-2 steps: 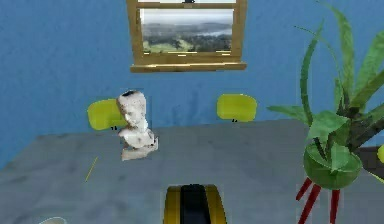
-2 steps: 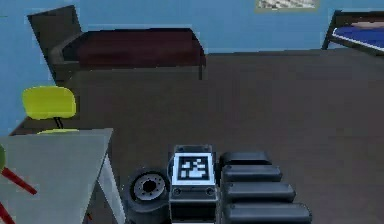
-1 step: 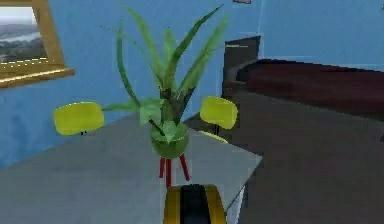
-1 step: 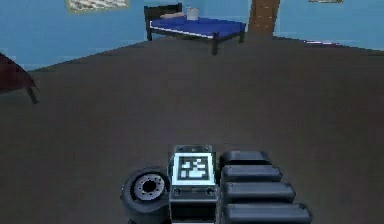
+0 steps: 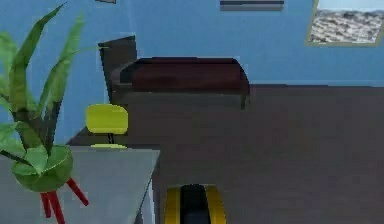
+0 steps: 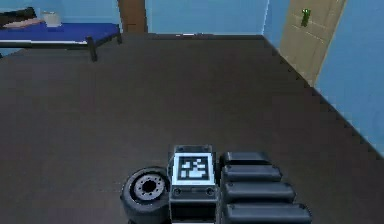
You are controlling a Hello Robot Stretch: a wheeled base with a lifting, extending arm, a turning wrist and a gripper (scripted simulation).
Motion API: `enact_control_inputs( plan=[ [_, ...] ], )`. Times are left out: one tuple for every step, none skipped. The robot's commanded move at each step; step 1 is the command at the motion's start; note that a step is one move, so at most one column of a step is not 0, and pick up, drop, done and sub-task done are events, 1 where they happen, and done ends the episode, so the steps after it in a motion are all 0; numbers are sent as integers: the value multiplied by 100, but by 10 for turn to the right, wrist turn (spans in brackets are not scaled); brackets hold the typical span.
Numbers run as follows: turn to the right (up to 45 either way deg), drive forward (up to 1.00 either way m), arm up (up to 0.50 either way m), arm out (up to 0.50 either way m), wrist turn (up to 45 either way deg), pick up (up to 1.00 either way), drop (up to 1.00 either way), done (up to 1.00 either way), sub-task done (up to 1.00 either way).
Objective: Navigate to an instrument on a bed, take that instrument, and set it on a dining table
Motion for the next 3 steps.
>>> enact_control_inputs(
  plan=[
    [-450,0,0,0,0,0,0,0,0],
    [-450,0,0,0,0,0,0,0,0],
    [-450,0,0,0,0,0,0,0,0]
  ],
)
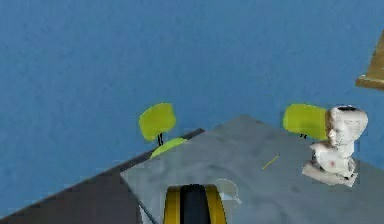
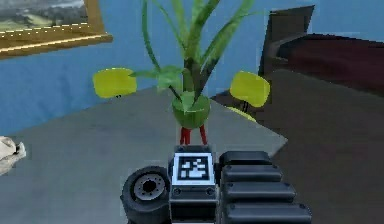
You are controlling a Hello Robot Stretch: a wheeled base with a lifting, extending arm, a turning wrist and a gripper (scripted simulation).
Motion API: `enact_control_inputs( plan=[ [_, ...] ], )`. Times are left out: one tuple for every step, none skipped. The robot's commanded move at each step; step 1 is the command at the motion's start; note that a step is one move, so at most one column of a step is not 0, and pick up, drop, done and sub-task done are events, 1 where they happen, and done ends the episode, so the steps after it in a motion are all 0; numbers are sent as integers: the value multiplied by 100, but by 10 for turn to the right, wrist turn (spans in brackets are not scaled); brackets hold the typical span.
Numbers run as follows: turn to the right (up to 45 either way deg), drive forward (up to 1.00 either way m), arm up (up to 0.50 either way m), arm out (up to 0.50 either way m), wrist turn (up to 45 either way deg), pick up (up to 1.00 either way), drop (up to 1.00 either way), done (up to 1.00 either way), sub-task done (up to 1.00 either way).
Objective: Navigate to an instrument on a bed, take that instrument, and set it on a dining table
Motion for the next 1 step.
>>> enact_control_inputs(
  plan=[
    [-330,0,0,0,0,0,0,0,0]
  ],
)
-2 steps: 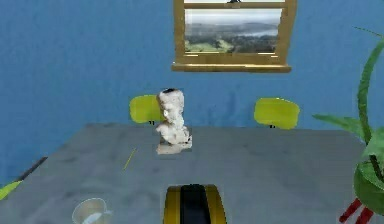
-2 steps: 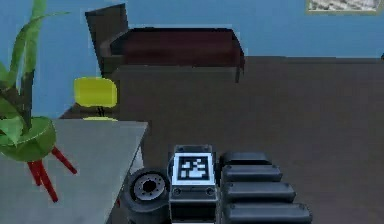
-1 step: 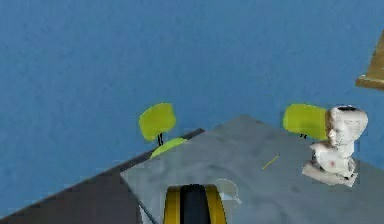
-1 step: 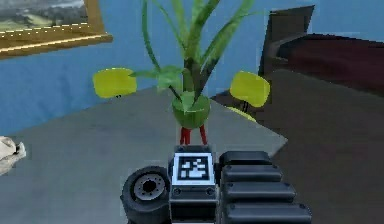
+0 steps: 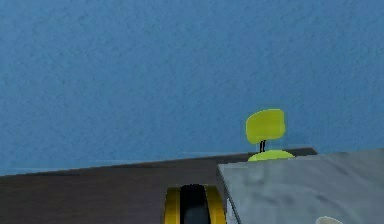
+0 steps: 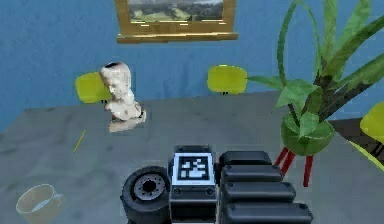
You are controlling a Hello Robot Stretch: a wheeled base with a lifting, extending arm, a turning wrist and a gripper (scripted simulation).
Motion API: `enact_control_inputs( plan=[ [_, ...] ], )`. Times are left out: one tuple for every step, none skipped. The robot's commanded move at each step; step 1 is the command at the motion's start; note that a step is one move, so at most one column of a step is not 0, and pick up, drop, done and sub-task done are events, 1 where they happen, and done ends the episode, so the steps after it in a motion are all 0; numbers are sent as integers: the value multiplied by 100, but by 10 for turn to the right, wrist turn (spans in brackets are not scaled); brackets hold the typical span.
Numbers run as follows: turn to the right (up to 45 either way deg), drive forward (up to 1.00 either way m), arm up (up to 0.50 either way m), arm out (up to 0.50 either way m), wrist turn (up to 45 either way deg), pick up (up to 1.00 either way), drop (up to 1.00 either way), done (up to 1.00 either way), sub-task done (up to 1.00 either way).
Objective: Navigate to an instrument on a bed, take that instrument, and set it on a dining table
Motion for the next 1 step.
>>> enact_control_inputs(
  plan=[
    [0,0,0,48,0,0,0,0,0]
  ],
)
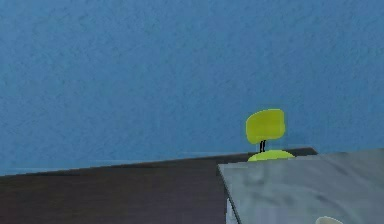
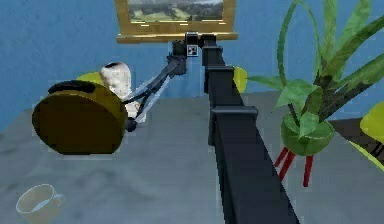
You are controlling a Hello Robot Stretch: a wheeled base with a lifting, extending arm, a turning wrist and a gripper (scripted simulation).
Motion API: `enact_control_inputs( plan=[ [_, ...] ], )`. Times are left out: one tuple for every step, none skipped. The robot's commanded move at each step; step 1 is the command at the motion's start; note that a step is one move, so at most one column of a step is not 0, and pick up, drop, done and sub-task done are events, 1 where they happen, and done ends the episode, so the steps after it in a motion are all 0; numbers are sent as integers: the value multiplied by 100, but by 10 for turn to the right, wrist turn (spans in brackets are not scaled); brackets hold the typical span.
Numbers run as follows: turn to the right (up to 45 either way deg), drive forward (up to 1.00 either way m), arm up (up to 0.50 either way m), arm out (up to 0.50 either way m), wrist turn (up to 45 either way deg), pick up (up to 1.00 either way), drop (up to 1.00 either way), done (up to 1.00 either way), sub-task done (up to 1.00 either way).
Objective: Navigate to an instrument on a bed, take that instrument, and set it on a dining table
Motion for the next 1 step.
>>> enact_control_inputs(
  plan=[
    [0,0,0,0,450,0,0,0,0]
  ],
)
